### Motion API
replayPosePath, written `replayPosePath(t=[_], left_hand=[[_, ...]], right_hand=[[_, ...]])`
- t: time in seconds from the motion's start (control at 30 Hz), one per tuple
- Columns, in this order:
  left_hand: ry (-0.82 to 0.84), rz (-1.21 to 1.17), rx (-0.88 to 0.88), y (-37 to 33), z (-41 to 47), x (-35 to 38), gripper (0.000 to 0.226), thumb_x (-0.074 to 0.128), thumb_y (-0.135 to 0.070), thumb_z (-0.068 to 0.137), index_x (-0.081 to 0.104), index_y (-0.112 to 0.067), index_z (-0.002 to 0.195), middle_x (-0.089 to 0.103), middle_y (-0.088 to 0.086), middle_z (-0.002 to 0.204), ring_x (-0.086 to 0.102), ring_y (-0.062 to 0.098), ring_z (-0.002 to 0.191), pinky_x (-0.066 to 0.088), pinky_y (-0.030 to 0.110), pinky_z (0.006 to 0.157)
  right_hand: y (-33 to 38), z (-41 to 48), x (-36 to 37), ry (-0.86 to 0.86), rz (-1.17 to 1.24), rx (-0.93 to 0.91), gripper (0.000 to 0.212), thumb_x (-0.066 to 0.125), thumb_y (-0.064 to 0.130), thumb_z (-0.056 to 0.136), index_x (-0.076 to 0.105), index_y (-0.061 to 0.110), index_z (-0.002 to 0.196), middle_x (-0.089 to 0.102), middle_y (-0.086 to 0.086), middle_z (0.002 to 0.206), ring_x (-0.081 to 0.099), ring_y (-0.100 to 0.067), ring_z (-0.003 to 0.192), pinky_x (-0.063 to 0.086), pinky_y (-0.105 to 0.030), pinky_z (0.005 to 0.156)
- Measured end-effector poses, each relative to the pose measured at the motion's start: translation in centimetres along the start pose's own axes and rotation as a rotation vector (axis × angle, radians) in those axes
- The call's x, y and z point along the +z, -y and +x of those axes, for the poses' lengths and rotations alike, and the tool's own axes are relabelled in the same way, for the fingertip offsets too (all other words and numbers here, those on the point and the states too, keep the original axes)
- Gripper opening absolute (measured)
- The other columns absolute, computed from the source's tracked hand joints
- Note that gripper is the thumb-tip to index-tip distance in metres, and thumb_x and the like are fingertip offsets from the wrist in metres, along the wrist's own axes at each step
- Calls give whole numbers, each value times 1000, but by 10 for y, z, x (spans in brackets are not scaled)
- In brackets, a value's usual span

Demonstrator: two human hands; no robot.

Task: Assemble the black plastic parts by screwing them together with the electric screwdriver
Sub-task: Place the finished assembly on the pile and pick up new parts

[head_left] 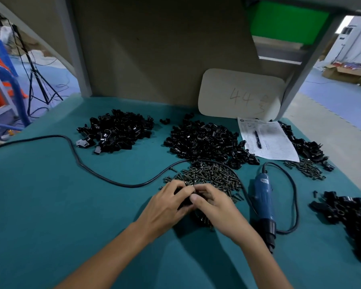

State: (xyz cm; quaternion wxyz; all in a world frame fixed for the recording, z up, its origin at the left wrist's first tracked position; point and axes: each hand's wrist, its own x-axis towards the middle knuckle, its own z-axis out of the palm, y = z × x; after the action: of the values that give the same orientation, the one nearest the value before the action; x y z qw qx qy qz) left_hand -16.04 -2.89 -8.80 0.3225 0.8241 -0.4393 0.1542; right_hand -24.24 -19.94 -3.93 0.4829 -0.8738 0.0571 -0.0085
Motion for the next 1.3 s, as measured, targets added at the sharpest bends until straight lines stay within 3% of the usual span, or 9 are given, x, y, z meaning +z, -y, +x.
replayPosePath(t=[0.1,0.2,0.3,0.43,0.67,0.9,1.1,1.2,1.3], left_hand=[[17,-9,-30,1,0,1,53,61,-50,94,44,-24,136,52,2,127,59,14,102,57,28,71],[-50,51,-23,1,1,3,32,71,-37,91,57,-16,111,58,-4,105,60,11,86,54,25,67],[-55,75,29,2,1,7,22,80,-21,86,58,-19,90,53,-10,86,53,9,73,50,24,60],[-21,82,45,6,1,8,19,80,-22,85,61,-20,87,55,-11,84,54,10,73,52,29,59],[15,73,4,4,1,7,18,80,-23,84,62,-22,87,54,-15,84,55,6,72,45,21,57],[-40,44,-112,3,1,1,12,72,-29,92,61,-24,89,56,-16,85,56,5,75,50,26,60],[-260,-141,-464,28,21,-6,10,62,-30,98,57,-33,89,57,-19,86,56,0,84,45,23,70],[-318,-67,-534,60,36,-23,4,61,-24,98,63,-25,102,58,-15,96,57,8,95,48,32,84],[-326,37,-735,95,52,-45,27,60,-24,98,63,-19,124,59,1,119,50,25,117,42,37,95]], right_hand=[[-5,-9,-22,-168,-139,-40,30,50,70,88,58,51,109,70,24,99,66,3,93,55,-25,80],[-20,-25,-69,-398,-168,26,13,59,63,94,56,53,102,68,23,96,62,7,91,48,-12,72],[-51,-50,-122,-605,-278,148,14,64,54,94,55,49,102,66,21,101,62,0,95,50,-28,80],[-101,-93,-173,-794,-533,363,41,65,49,95,60,16,121,68,-9,115,59,-35,109,49,-51,93],[-164,-133,-184,-737,-806,583,32,71,37,94,65,10,110,68,-17,117,54,-40,116,37,-47,103],[-157,-114,-182,-941,-715,595,33,73,14,92,63,-2,119,54,-37,123,45,-52,117,37,-54,100],[-96,-46,-153,-845,-699,230,35,76,14,89,62,2,119,62,-23,114,51,-42,115,36,-55,103],[-63,8,-132,-566,-569,103,33,67,25,97,58,17,128,59,-7,125,49,-30,122,42,-45,102],[-43,72,-107,-240,-609,13,37,60,30,102,53,23,138,56,-5,133,49,-28,126,43,-41,104]])
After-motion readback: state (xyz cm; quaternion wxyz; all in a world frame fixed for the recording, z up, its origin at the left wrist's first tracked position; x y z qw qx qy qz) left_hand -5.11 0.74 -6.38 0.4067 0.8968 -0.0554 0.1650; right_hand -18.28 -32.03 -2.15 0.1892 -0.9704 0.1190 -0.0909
